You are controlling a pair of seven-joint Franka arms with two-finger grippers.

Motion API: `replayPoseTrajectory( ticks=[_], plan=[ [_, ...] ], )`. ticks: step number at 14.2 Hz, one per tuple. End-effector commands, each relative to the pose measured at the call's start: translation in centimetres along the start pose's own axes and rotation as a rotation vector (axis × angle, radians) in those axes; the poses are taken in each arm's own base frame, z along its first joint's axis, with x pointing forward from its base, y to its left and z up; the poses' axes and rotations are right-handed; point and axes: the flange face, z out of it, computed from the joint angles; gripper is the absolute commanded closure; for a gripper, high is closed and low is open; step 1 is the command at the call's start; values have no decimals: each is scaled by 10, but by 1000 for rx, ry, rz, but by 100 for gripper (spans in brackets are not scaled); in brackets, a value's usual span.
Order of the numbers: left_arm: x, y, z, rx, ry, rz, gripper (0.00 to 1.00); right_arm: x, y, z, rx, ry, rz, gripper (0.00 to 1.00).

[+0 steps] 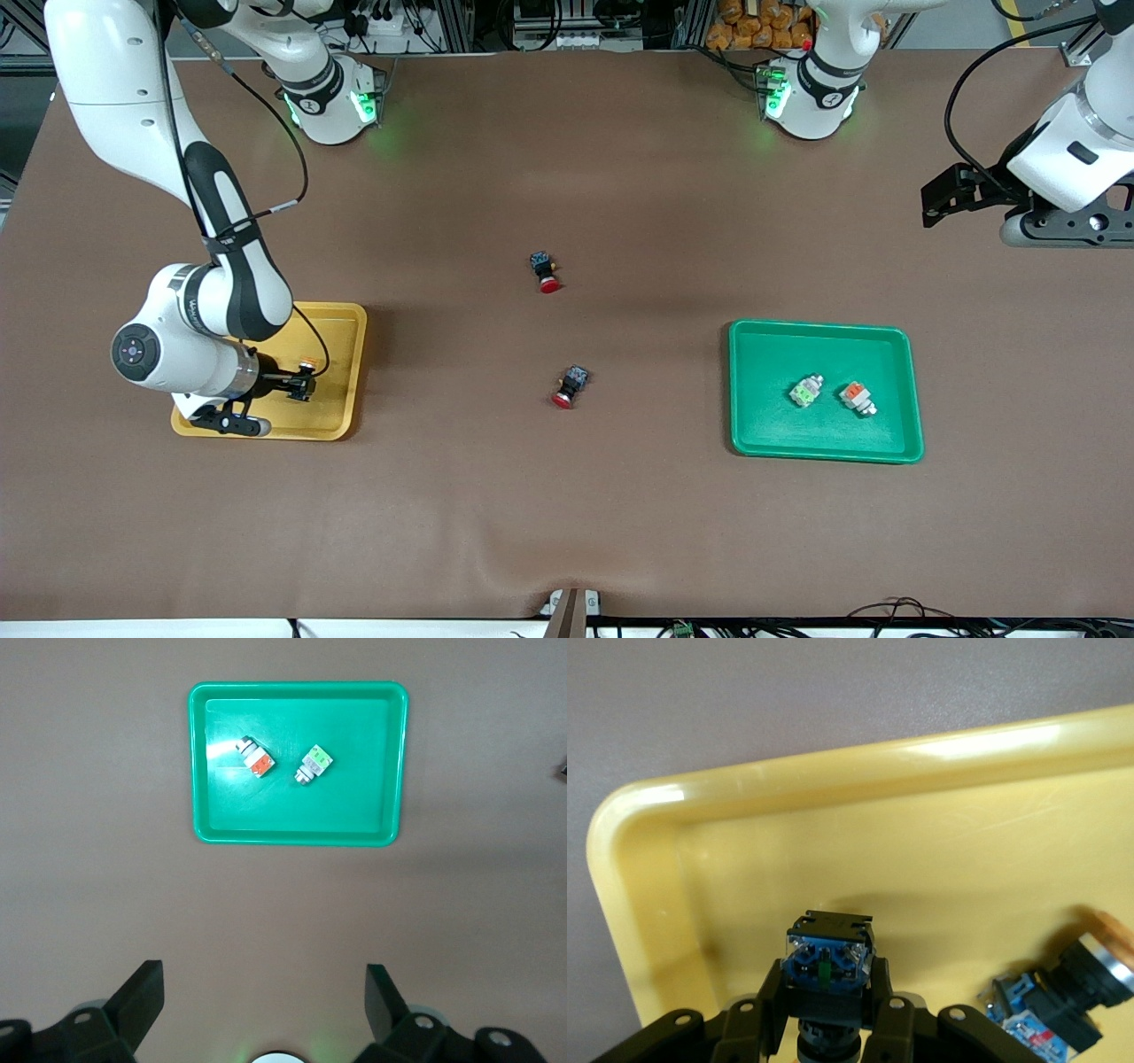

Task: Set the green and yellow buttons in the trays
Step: 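Carry the blue-bodied button into the yellow tray and open the right gripper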

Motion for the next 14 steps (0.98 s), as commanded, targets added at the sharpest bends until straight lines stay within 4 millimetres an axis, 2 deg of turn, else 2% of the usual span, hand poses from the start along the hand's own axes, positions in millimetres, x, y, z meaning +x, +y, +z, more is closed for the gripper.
replayPoseTrajectory(
  ticks=[1, 3, 5, 7, 9, 11, 12, 13, 14],
  plan=[
    [-12, 4, -6, -15, -6, -7, 0, -3, 13, -10, 19, 7, -24, 1],
    [-17, 2, -8, -13, -4, -12, 0, -2, 5, -24, 25, 6, -37, 0],
    [-24, -1, -9, -10, -3, -17, 0, 10, -11, -66, 44, -26, -64, 0],
    [-28, -3, -10, -10, -1, -22, 0, 29, -28, -115, 63, 20, -94, 0],
    [-26, -5, -8, -11, 2, -26, 0, 46, -25, -166, 68, 100, -112, 0],
    [-23, -6, -6, -12, 3, -27, 0, 51, -16, -209, 71, 106, -110, 0],
    [-23, -7, -4, -11, 2, -29, 0, 49, -17, -234, 68, 112, -114, 0],
    [-23, -13, -4, -13, 4, -41, 0, 45, -17, -248, 66, 88, -117, 0],
    [-22, -17, -2, -13, -1, -47, 0, 35, -15, -284, 76, 91, -128, 0]
  ],
)
